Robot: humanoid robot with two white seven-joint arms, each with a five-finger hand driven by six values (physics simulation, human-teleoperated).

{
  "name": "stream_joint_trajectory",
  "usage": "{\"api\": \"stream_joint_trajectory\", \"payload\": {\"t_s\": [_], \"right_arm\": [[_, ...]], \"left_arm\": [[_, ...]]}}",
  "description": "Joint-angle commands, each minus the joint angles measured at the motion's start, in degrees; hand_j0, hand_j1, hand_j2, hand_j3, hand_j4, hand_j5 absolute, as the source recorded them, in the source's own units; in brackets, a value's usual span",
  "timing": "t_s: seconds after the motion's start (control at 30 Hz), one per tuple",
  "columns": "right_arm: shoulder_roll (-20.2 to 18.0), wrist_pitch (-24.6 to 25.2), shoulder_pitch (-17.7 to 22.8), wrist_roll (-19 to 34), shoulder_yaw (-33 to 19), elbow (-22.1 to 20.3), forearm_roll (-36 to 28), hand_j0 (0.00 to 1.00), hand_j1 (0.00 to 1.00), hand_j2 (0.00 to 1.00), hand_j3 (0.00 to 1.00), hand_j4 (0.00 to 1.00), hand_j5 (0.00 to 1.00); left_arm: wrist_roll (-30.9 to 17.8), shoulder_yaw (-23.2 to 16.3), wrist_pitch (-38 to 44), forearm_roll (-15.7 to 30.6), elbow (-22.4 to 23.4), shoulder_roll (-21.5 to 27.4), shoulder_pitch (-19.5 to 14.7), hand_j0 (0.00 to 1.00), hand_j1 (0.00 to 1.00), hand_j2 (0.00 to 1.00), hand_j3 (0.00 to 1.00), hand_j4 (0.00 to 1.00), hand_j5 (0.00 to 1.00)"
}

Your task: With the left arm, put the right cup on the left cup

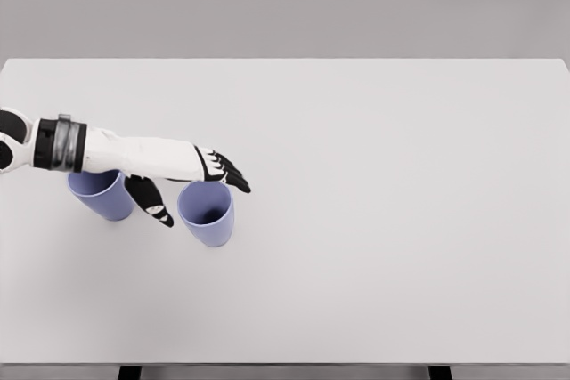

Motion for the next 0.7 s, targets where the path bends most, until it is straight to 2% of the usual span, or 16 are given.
{"api": "stream_joint_trajectory", "payload": {"t_s": [0.0,0.17,0.3,0.37,0.43,0.5,0.57,0.67], "right_arm": [[0.0,0.0,0.0,0.0,0.0,0.0,0.0,1.00,1.00,1.00,1.00,1.00,1.00],[0.0,0.0,0.0,0.0,0.0,0.0,0.0,1.00,1.00,1.00,1.00,1.00,1.00],[0.0,0.0,0.0,0.0,0.0,0.0,0.0,1.00,1.00,1.00,1.00,1.00,1.00],[0.0,0.0,0.0,0.0,0.0,0.0,0.0,1.00,1.00,1.00,1.00,1.00,1.00],[0.0,0.0,0.0,0.0,0.0,0.0,0.0,1.00,1.00,1.00,1.00,1.00,1.00],[0.0,0.0,0.0,0.0,0.0,0.0,0.0,1.00,1.00,1.00,1.00,1.00,1.00],[0.0,0.0,0.0,0.0,0.0,0.0,0.0,1.00,1.00,1.00,1.00,1.00,1.00],[0.0,0.0,0.0,0.0,0.0,0.0,0.0,1.00,1.00,1.00,1.00,1.00,1.00]], "left_arm": [[0.0,1.0,0.2,0.3,0.2,-0.4,0.0,1.00,1.00,1.00,1.00,1.00,1.00],[0.0,1.0,0.2,-0.6,0.2,-1.0,0.4,1.00,1.00,1.00,1.00,1.00,1.00],[0.0,2.7,0.2,-1.1,0.2,-1.0,2.5,1.00,1.00,1.00,1.00,1.00,1.00],[0.0,2.7,0.2,-1.1,0.2,-1.0,2.6,0.85,0.85,0.85,0.85,0.85,0.85],[0.0,2.7,0.2,-1.1,0.1,-0.9,2.7,0.63,0.63,0.63,0.63,0.63,0.63],[0.0,2.8,0.2,-1.2,0.1,-0.6,3.2,0.58,0.58,0.58,0.58,0.58,0.58],[0.0,4.3,0.2,-1.2,0.0,-0.7,4.7,0.57,0.57,0.57,0.57,0.57,0.57],[0.0,4.7,0.2,-1.2,-0.1,-0.5,4.9,0.57,0.57,0.57,0.57,0.57,0.57]]}}
